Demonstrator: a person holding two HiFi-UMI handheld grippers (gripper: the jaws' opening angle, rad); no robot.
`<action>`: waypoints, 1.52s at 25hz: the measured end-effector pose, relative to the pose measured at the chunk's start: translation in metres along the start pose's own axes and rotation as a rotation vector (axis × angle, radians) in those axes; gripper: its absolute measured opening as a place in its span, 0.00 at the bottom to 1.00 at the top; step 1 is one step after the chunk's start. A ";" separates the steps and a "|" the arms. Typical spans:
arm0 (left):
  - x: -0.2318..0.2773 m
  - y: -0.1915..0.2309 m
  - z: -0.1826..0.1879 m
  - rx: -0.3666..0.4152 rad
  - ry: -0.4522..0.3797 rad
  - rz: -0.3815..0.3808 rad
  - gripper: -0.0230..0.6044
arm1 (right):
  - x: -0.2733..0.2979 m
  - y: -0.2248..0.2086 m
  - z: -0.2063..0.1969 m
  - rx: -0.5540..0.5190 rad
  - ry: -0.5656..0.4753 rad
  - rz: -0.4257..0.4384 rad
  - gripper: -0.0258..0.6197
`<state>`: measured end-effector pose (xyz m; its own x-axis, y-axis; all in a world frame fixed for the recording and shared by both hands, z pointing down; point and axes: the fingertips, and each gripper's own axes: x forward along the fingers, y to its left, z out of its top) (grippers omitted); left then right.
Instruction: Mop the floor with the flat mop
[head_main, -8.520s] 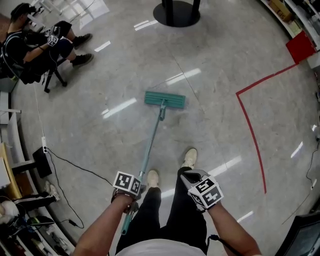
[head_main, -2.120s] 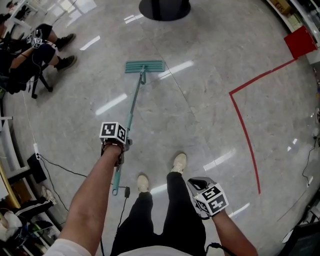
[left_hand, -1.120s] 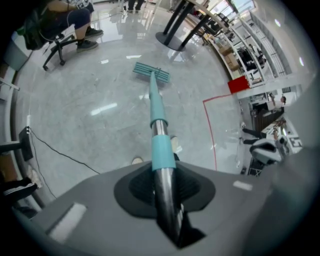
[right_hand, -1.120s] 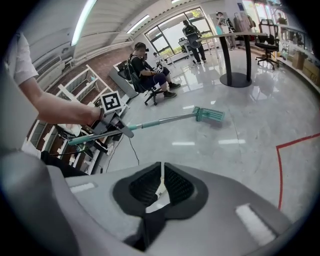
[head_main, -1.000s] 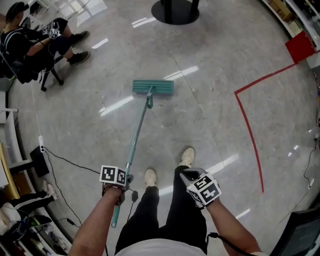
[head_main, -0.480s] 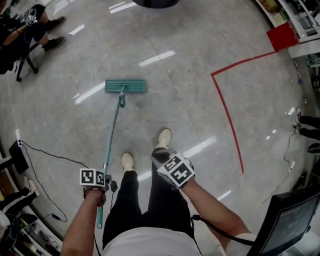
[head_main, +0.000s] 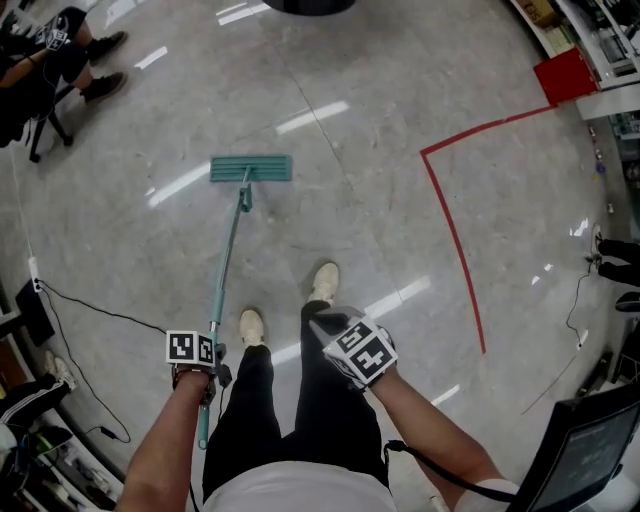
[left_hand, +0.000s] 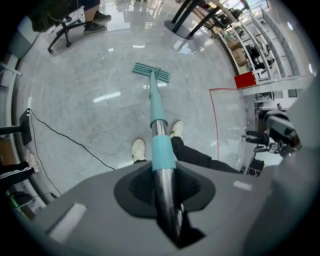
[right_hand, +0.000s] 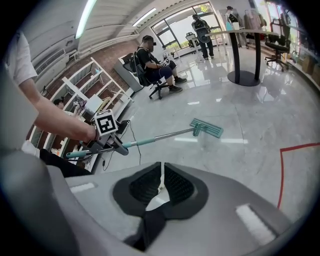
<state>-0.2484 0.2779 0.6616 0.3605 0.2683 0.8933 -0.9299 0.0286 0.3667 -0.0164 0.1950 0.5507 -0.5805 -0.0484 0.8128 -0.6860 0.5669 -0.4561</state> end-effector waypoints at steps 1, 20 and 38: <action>0.002 -0.001 0.001 -0.002 -0.003 -0.002 0.17 | -0.002 -0.003 -0.004 0.002 0.005 -0.002 0.07; 0.002 -0.033 0.107 -0.062 -0.049 -0.028 0.18 | -0.013 -0.041 -0.011 0.047 0.001 -0.008 0.07; -0.006 -0.070 0.223 -0.092 -0.068 -0.084 0.18 | -0.035 -0.099 -0.016 0.126 0.006 -0.034 0.07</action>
<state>-0.1692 0.0592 0.6888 0.4389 0.1951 0.8771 -0.8977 0.1375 0.4186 0.0787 0.1537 0.5732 -0.5534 -0.0613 0.8306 -0.7555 0.4569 -0.4696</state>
